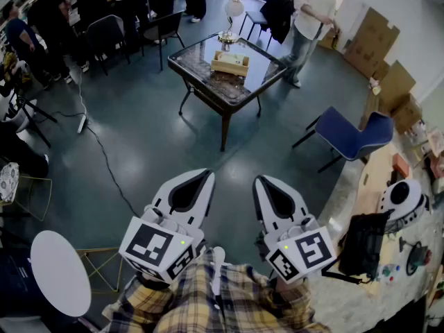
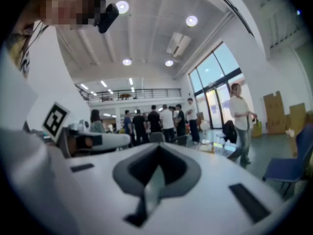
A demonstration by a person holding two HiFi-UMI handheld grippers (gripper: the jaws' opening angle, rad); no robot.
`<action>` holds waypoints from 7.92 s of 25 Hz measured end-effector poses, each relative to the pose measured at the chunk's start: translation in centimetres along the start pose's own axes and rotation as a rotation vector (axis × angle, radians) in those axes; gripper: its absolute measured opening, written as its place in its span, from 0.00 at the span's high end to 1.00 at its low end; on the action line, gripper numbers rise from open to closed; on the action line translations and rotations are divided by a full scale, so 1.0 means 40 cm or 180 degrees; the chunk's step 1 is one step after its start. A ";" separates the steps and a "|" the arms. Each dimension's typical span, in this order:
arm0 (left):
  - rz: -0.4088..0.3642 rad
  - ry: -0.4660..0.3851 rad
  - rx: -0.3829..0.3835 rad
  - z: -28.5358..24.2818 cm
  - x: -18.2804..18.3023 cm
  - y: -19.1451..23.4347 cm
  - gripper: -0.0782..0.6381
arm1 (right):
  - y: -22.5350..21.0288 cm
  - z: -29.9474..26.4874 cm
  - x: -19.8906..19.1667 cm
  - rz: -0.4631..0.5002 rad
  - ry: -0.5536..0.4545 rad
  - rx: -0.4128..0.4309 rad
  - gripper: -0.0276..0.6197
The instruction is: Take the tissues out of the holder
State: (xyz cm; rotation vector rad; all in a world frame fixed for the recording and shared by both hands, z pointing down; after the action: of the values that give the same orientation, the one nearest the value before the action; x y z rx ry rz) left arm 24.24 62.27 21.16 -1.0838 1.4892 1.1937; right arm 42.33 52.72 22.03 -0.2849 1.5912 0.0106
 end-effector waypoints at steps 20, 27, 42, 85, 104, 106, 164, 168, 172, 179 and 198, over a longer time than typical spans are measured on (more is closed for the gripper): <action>-0.0014 0.0033 0.0015 0.001 -0.009 -0.016 0.87 | 0.003 0.009 -0.006 0.0003 0.0017 0.0054 0.94; -0.0010 0.0012 0.0127 0.020 -0.020 -0.033 0.87 | 0.003 0.028 -0.011 0.0000 0.0030 0.0151 0.94; 0.0042 0.0015 0.0146 -0.130 -0.010 0.070 0.87 | -0.117 -0.108 -0.011 -0.0048 0.0096 0.0175 0.94; 0.0051 0.0081 -0.0013 -1.182 0.236 0.686 0.87 | -0.901 -1.047 0.181 -0.0186 0.0093 0.0115 0.94; 0.0037 0.0279 -0.0380 -1.558 0.277 0.743 0.87 | -1.180 -1.169 0.208 -0.0363 0.0083 -0.0297 0.94; 0.0032 0.0330 -0.0480 -1.603 0.281 0.766 0.87 | -1.200 -1.199 0.207 -0.0410 0.0074 -0.0384 0.94; -0.0004 0.2101 -0.1941 -2.131 0.026 0.857 0.67 | -1.462 -1.335 0.069 -0.1181 0.0227 -0.1966 0.94; -0.0027 0.2357 -0.1897 -2.132 -0.024 0.859 0.58 | -1.465 -1.329 0.067 -0.1195 0.0236 -0.1935 0.94; -0.0019 0.2551 -0.1680 -2.130 -0.081 0.876 0.58 | -1.469 -1.332 0.057 -0.1239 0.0244 -0.1880 0.94; -0.0209 0.2995 -0.1334 -2.144 -0.206 0.889 0.58 | -1.473 -1.333 0.035 -0.1334 0.0249 -0.1825 0.94; -0.0678 0.3751 -0.0878 -2.224 -0.418 0.881 0.58 | -1.513 -1.313 -0.013 -0.1484 0.0221 -0.1769 0.94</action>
State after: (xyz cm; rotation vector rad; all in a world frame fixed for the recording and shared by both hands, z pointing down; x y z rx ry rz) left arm -17.84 -18.78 54.25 -2.2999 1.9695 0.5706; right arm 2.15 -15.34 35.18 -1.0933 1.5336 0.0839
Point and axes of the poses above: the fingertips, and each gripper's own axes: z backward along the fingers, y to its left, x out of its top, the point moved 10 cm from there along z, backward along the fingers, and after that the axes turned 14 degrees about x, right-handed, at the moved point
